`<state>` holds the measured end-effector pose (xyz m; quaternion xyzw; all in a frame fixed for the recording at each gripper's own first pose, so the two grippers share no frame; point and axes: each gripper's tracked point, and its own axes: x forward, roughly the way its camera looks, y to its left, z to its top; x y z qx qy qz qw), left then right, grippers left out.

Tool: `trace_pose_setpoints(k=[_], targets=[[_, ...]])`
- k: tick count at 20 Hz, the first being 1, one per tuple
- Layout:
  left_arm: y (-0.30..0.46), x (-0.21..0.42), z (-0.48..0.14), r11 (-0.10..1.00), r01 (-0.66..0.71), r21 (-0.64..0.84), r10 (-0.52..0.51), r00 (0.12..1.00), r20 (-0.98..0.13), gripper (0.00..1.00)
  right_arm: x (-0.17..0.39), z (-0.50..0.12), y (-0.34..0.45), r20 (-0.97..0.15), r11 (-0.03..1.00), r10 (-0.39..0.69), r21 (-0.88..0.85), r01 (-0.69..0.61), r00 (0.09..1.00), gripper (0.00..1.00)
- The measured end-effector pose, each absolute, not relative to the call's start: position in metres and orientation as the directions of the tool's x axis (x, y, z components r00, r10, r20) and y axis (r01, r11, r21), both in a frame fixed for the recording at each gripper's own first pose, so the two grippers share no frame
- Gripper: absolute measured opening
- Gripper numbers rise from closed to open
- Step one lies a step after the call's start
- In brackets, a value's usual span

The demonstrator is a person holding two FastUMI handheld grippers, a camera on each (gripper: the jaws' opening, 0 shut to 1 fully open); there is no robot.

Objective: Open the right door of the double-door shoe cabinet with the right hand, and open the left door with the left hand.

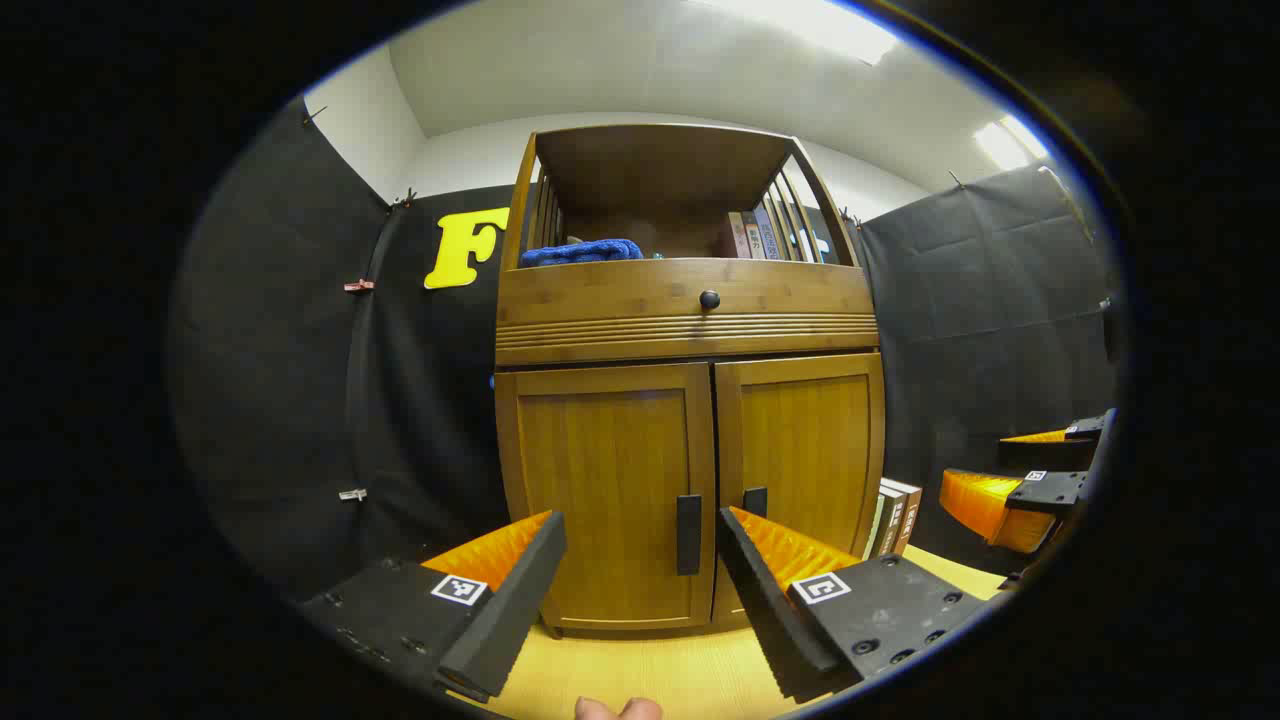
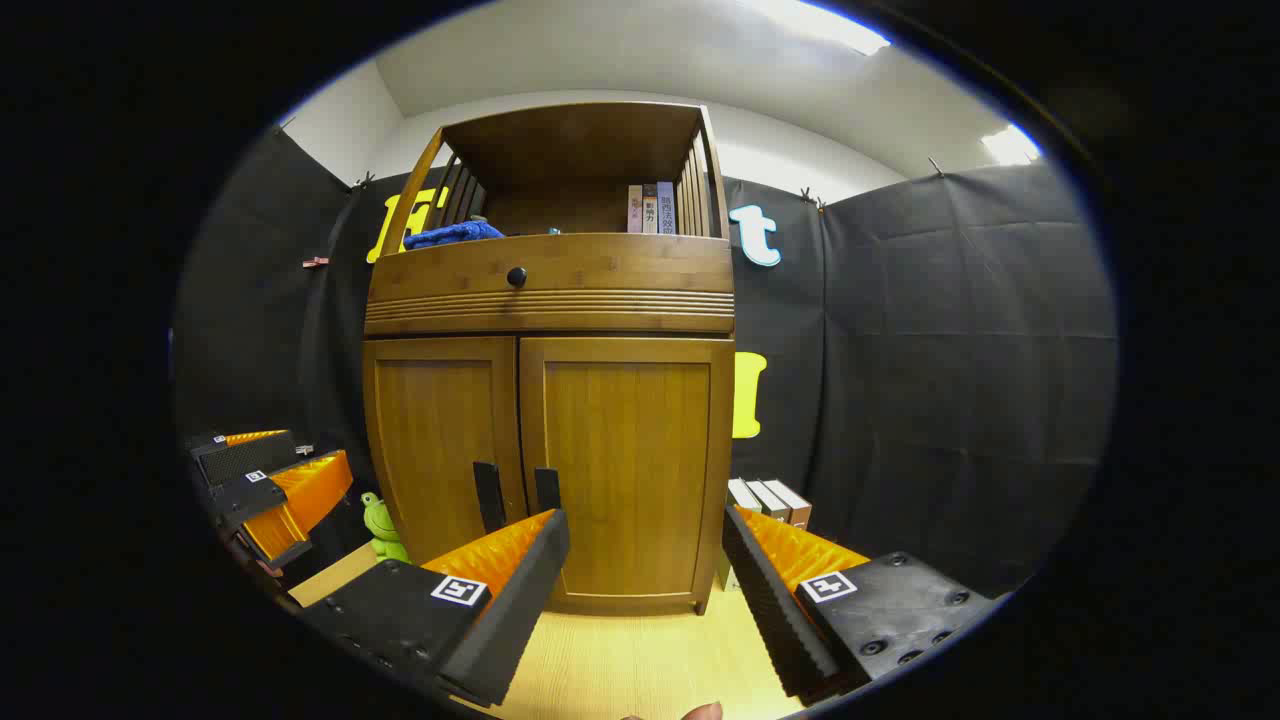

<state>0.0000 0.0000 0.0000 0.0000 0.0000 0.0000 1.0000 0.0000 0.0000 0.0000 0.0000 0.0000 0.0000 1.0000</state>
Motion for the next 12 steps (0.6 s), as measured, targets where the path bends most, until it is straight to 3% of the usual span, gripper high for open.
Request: trace_pose_setpoints(k=[12], targets=[[0.0013,0.0027,-0.0027,1.0,0.007,0.004,-0.007,1.0,-0.003,0.95,0.0006,-0.0004,0.0005,-0.001,1.0,-0.01,-0.006,0.01,1.0,0.98]])
